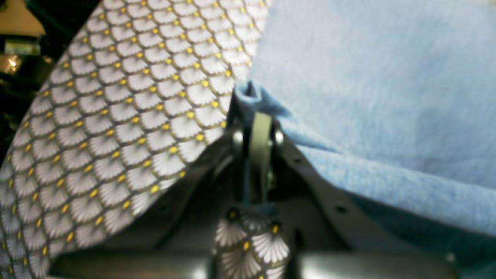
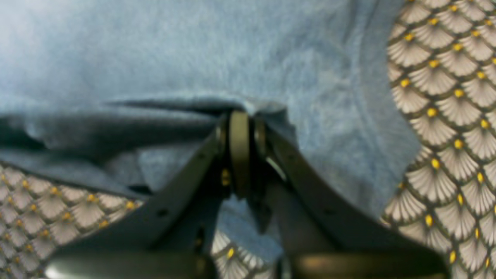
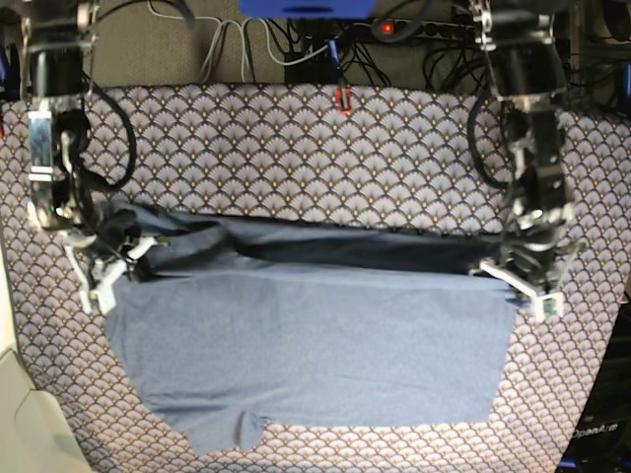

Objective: Fold the T-shirt properly
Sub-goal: 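Lift the shoulder edge with both grippers and fold it over the shirt body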

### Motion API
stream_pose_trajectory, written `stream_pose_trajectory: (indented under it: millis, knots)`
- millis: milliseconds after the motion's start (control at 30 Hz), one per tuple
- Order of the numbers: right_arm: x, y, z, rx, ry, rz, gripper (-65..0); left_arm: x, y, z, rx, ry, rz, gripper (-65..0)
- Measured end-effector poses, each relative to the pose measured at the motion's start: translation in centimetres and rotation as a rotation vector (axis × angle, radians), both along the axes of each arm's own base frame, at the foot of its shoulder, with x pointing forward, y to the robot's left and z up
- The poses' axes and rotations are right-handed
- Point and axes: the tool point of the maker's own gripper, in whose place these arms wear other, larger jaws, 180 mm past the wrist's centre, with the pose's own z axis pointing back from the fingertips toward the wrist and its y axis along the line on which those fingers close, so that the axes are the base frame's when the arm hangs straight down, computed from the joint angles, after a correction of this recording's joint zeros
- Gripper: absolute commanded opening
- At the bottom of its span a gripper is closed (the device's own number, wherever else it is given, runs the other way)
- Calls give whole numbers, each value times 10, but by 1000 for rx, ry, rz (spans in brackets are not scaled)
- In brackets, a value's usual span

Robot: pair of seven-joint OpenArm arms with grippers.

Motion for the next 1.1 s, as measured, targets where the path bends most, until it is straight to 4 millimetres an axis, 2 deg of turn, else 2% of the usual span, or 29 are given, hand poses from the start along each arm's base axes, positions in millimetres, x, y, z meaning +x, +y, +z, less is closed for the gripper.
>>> stream_pose_trajectory:
  millis: [67,167,233,367,500,600,900,1000,1100]
  knots:
    - [12,1,0,-15,-2,19,-650,11,-3,-3,37,25,-15,-646]
    - [33,-3,5,-72,-43,39,-650,27,-3,4,62,9,-24,-646]
    - [38,-8,-2,-149,-29,58,-650,34,-5,3,67,15,-33,-646]
    - [47,-4,-10,-246,-39,95,-650,42,-11,-1,73,-9,-57,-646]
    - [59,-6,-12,-327,-40,112,-650,43,-8,-13,64,12,-51,-646]
    - [68,5,-8,-322,-52,152,-650,48,-9,-11,63,2,-52,-646]
    - [72,14,-8,-307,-49,154,-650,62,-7,0,57,-14,-46,-646]
    - [82,20,-2,-298,-64,155,-650,71,-7,2,49,-17,-42,-646]
    - [93,20,6,-291,-78,146,-650,70,0,-1,57,-4,-39,-646]
